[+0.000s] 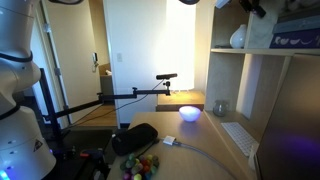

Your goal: Take the plush toy from the shelf and place it on the table

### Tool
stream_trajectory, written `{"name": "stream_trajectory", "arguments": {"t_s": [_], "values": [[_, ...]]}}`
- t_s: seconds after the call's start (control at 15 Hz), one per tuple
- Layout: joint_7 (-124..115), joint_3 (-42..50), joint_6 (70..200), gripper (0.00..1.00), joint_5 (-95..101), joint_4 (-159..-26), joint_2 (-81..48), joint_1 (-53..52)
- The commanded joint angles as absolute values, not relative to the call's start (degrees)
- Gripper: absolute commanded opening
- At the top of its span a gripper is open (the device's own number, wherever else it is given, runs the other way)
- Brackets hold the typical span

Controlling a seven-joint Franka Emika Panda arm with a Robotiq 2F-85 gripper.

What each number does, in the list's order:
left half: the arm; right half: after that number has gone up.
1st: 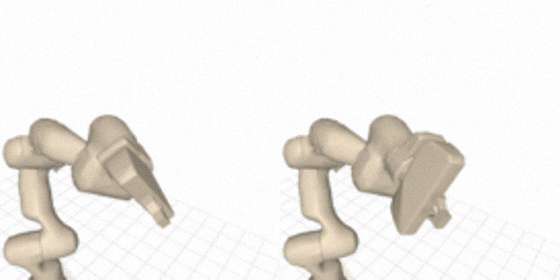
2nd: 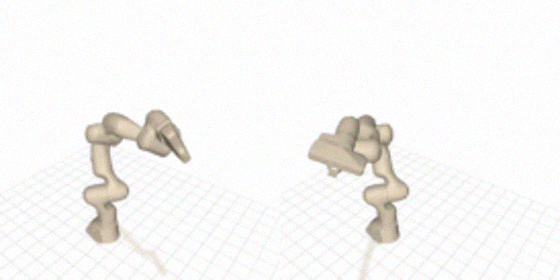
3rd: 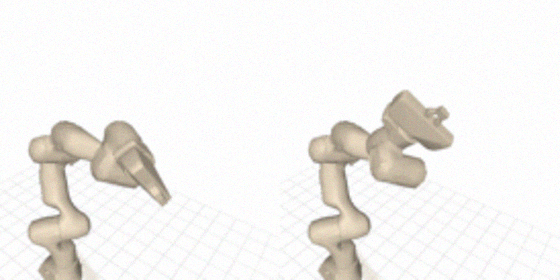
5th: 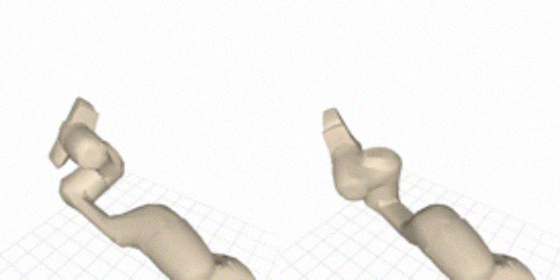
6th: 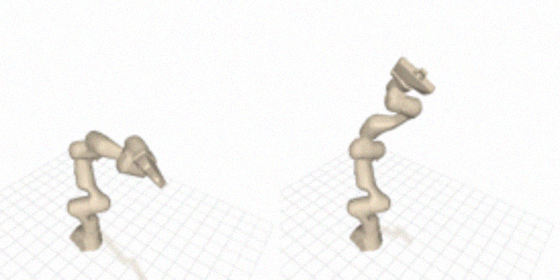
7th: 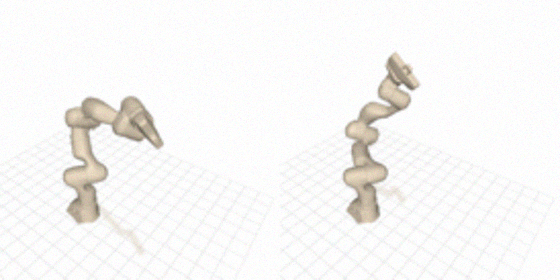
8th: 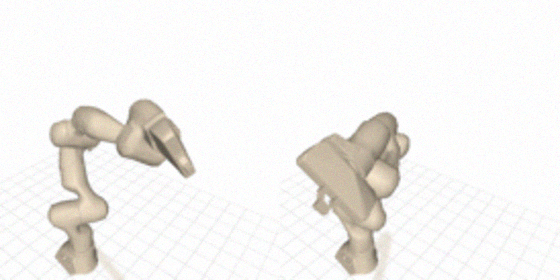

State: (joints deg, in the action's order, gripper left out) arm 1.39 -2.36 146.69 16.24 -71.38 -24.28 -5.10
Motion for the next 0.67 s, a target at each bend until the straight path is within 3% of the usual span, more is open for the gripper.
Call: {"name": "stream_trajectory", "arguments": {"t_s": [0.0,0.6], "values": [[4.0,-3.1,147.7,1.00,15.4,-67.4,-27.2,-4.6],[0.1,-1.1,146.4,1.00,16.2,-69.4,-25.3,-4.9]]}}
